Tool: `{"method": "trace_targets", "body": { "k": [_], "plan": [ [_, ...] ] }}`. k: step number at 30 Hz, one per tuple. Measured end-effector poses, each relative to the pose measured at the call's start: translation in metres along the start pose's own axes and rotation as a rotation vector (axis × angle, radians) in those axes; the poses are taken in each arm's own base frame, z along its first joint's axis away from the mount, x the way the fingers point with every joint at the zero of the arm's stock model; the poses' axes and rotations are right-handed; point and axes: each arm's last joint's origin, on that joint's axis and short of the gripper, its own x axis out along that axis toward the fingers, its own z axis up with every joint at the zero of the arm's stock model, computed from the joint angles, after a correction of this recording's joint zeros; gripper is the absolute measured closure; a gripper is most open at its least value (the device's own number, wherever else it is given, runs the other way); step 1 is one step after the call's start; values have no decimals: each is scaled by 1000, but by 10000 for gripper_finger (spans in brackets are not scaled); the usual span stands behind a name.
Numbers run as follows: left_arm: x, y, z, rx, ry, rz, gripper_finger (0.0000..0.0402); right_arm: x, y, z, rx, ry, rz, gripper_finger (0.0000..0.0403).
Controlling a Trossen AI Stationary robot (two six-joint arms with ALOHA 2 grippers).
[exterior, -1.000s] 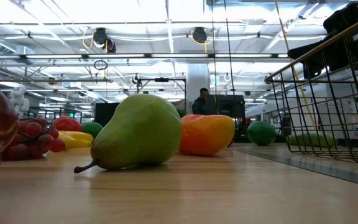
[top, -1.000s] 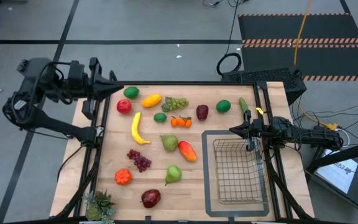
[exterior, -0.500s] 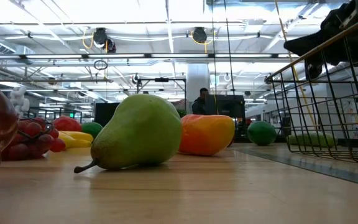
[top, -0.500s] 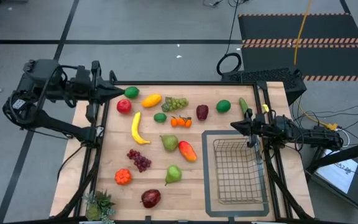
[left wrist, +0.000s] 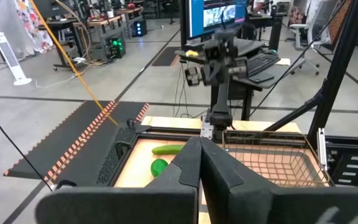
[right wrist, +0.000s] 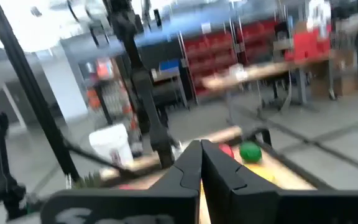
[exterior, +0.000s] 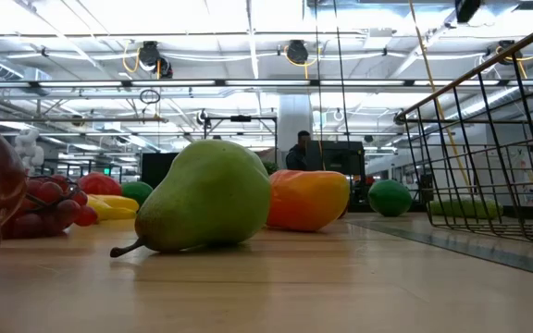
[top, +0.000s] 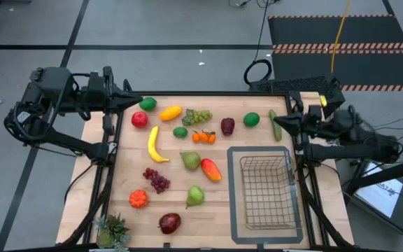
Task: Build produce basket
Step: Put the red apple into the wire basket
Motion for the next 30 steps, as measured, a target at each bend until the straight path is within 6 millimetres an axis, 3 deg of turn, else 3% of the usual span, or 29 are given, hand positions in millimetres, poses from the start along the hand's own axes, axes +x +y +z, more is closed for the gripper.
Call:
{"method": "trace_targets", "body": {
  "k": [7, 14, 22, 30],
  "plan": [
    [1, 0, 0, -1, 4, -1, 396, 18, 23, 74, -26, 100, 4, 403],
    [2, 0, 0, -6, 4, -1, 396, 48, 41, 120, -73, 195, 27, 403],
    [2, 0, 0, -96, 6, -3, 396, 83, 49, 138, -96, 349, 2, 403],
    [5, -1, -3, -133, 34, -1, 396, 96, 51, 137, -91, 379, -2, 403]
  ]
}}
